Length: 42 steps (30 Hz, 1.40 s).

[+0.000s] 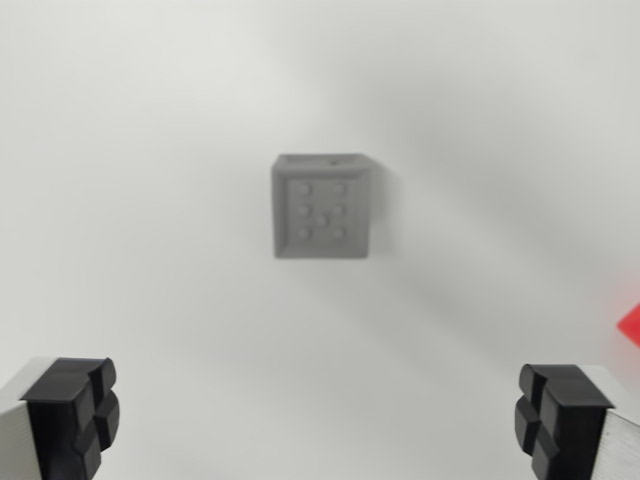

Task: Destack cube

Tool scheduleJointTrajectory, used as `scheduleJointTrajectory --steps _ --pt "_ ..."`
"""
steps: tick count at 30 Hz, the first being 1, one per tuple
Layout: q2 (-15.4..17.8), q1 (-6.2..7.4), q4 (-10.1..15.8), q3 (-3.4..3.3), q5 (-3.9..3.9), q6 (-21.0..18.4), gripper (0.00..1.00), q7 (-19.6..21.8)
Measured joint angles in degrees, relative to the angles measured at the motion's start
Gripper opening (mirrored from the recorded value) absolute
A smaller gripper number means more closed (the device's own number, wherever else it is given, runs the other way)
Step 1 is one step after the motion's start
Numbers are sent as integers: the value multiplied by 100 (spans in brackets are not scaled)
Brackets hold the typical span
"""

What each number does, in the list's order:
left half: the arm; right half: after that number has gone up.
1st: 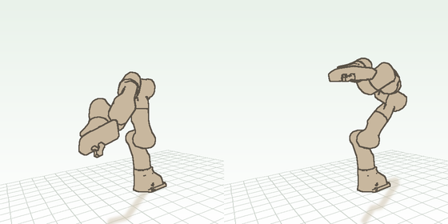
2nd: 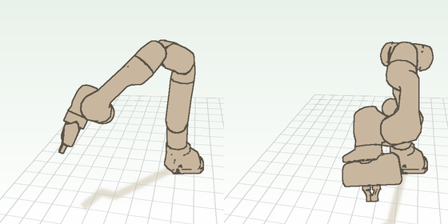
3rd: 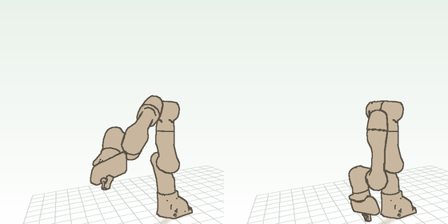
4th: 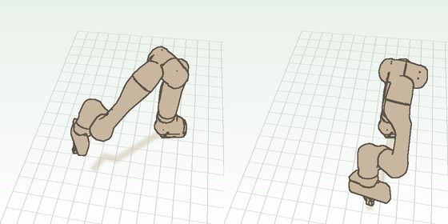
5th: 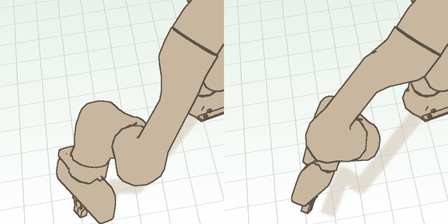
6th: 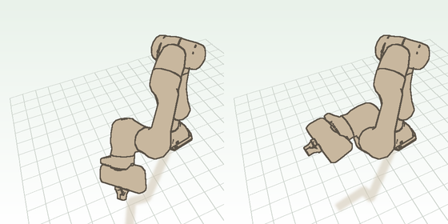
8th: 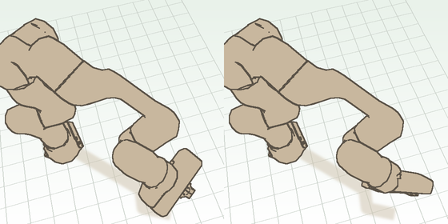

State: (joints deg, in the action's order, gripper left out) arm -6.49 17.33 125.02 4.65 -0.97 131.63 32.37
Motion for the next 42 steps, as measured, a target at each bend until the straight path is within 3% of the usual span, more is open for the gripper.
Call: scheduleJointTrajectory --steps 23,42 --pt "481 1 -433 0 50 -910 100 -37" --pt "524 1 -513 0 55 -1041 100 -42"
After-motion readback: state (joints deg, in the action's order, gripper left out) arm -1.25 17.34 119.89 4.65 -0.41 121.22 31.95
